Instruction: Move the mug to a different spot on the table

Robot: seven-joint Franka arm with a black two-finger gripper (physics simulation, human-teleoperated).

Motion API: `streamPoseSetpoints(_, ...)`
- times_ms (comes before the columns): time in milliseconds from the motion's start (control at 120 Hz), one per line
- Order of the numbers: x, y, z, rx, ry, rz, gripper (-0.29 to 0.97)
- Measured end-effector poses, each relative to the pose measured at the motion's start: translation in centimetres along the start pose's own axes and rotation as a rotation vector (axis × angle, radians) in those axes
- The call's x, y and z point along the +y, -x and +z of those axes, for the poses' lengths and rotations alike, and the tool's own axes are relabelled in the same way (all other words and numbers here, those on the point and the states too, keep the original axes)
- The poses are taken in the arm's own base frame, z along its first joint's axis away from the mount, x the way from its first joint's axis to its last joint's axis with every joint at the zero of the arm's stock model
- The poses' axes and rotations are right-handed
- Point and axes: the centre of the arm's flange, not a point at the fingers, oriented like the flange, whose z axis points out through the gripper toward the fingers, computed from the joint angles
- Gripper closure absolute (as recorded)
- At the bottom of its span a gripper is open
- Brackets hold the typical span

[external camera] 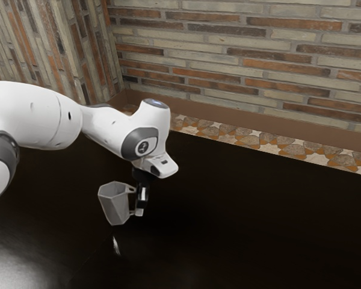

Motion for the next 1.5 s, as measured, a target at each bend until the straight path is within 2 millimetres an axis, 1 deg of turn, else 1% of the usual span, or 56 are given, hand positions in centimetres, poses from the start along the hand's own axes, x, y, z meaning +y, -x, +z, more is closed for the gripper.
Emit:
streamPoseSetpoints(200, -0.8, 2.5, 1.0, -0.015, 0.006, -0.040, 0.68)
streamPoseSetpoints(367, -1.6, 3.3, 1.4, -0.024, 0.002, -0.059, 0.68)
streamPoseSetpoints(617, -2.6, 3.4, 2.4, -0.020, -0.005, -0.075, 0.67)
streamPoseSetpoints(933, -3.0, 3.1, 3.0, -0.014, -0.024, -0.082, 0.72)
streamPoseSetpoints(1000, -3.0, 3.0, 3.0, -0.012, -0.026, -0.082, 0.66)
streamPoseSetpoints(1050, -3.0, 3.0, 3.0, -0.010, -0.025, -0.080, 0.58)
streamPoseSetpoints(1142, -3.0, 3.0, 2.9, -0.008, -0.022, -0.076, 0.38)
streamPoseSetpoints(1233, -2.9, 3.0, 2.9, -0.005, -0.020, -0.073, 0.25)
streamPoseSetpoints(1308, -2.9, 2.9, 2.9, -0.001, -0.021, -0.071, 0.17)
streamPoseSetpoints(1400, -3.0, 2.8, 2.7, 0.007, -0.022, -0.071, 0.11)
streamPoseSetpoints(1500, -3.1, 2.2, 1.7, 0.041, -0.034, -0.074, 0.07)
